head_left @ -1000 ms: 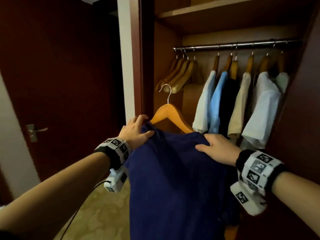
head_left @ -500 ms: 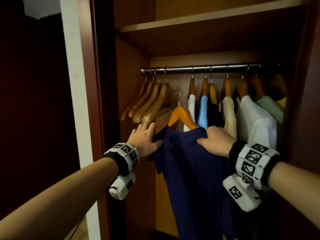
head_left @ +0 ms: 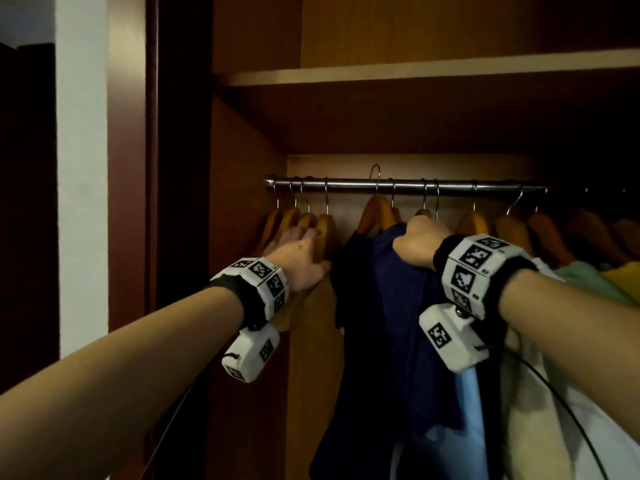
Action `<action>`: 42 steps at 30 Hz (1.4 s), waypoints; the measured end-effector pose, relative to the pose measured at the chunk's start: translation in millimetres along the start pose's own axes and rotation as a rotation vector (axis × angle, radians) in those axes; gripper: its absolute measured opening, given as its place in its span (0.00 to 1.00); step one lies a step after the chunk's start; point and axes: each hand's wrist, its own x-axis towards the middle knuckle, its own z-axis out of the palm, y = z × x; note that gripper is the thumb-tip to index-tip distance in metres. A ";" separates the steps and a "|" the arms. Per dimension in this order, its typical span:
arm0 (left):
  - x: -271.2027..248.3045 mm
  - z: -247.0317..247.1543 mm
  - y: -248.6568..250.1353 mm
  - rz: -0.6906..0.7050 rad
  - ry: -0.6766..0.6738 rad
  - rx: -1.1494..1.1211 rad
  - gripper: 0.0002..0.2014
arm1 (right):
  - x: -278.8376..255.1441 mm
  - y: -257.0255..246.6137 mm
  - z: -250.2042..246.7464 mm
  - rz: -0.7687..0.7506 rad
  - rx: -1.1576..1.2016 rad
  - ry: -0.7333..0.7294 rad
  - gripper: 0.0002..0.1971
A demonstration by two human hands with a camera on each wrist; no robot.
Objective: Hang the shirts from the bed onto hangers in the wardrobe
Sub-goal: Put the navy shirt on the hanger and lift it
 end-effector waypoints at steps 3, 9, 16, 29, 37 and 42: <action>12.4 16.6 -4.1 0.039 -0.035 -0.053 0.38 | 1.9 -2.5 15.6 0.059 -0.053 0.016 0.12; 20.9 36.2 -5.0 0.097 -0.028 -0.083 0.40 | 2.9 -3.3 43.2 0.050 0.005 0.026 0.13; 12.9 51.3 3.2 0.069 -0.063 0.013 0.45 | 0.4 -3.3 53.3 0.031 -0.090 0.049 0.17; -17.9 41.3 9.2 -0.055 0.099 -0.442 0.31 | -11.4 18.6 70.0 -0.040 -0.117 0.157 0.19; -19.3 33.3 11.2 -0.016 0.120 -0.689 0.26 | -19.8 -10.9 55.2 -0.112 0.040 0.320 0.18; -40.5 35.0 20.0 0.147 0.172 -0.667 0.26 | -20.6 -40.6 51.9 -0.057 0.108 0.203 0.24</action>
